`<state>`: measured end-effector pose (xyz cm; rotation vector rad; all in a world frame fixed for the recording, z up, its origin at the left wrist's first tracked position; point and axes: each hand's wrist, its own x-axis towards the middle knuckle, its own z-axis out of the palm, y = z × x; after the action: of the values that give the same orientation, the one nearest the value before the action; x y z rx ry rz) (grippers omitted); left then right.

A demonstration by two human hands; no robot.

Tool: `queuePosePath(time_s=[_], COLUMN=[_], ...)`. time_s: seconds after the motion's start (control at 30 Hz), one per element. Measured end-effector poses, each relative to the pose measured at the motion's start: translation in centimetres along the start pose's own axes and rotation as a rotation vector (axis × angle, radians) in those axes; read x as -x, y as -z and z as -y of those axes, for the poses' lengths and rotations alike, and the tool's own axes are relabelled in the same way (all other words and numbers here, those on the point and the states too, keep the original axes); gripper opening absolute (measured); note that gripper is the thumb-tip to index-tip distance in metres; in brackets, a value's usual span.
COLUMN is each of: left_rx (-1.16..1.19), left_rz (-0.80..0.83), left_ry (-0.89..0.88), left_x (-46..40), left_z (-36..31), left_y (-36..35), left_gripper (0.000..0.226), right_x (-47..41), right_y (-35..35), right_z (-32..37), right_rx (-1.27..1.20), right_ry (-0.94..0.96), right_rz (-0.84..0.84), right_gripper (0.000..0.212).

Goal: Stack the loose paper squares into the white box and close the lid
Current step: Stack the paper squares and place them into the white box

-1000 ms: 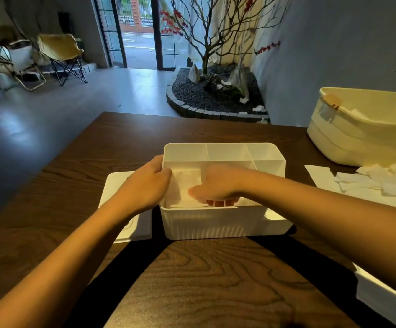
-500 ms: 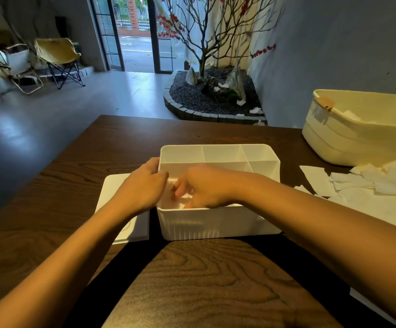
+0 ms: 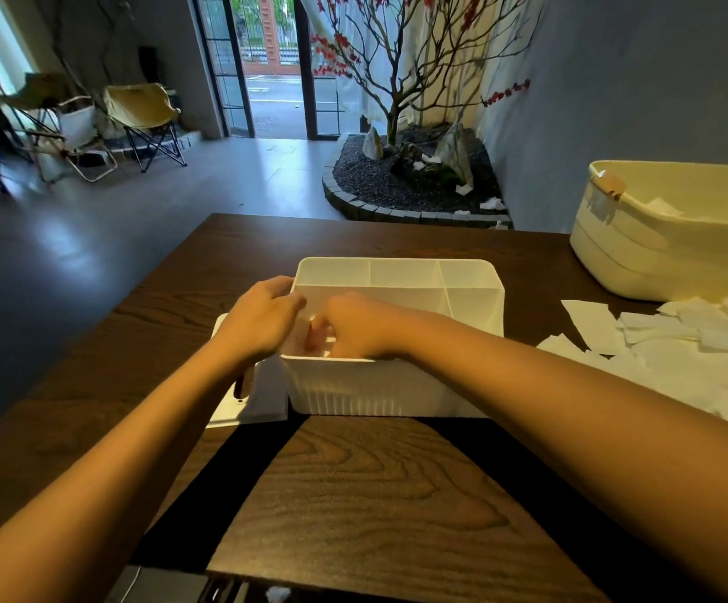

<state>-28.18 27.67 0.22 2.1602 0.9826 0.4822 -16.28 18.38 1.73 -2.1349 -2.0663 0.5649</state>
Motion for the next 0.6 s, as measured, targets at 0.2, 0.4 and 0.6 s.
queuePosePath(time_s=[0.2,0.4,0.6], left_rx=[-0.221,-0.221,-0.124], left_rz=[-0.161,-0.259,-0.047], left_ry=[-0.106,-0.315,-0.502], left_x=[1.2,2.4,5.2], left_z=[-1.0,-6.8,-15.6], left_y=[1.6,0.2,-7.8], left_gripper=[0.039,0.021,0.018], right_x=[2.7,9.0,18.0], right_y=[0.7,2.4,3.2], right_z=[-0.5,-2.7,-8.4], right_rx=[-0.227,-0.248,-0.251], right_ry=[-0.080,-0.143,-0.377], right_rz=[-0.246,-0.510,-0.722], right_gripper=[0.030,0.020,0.022])
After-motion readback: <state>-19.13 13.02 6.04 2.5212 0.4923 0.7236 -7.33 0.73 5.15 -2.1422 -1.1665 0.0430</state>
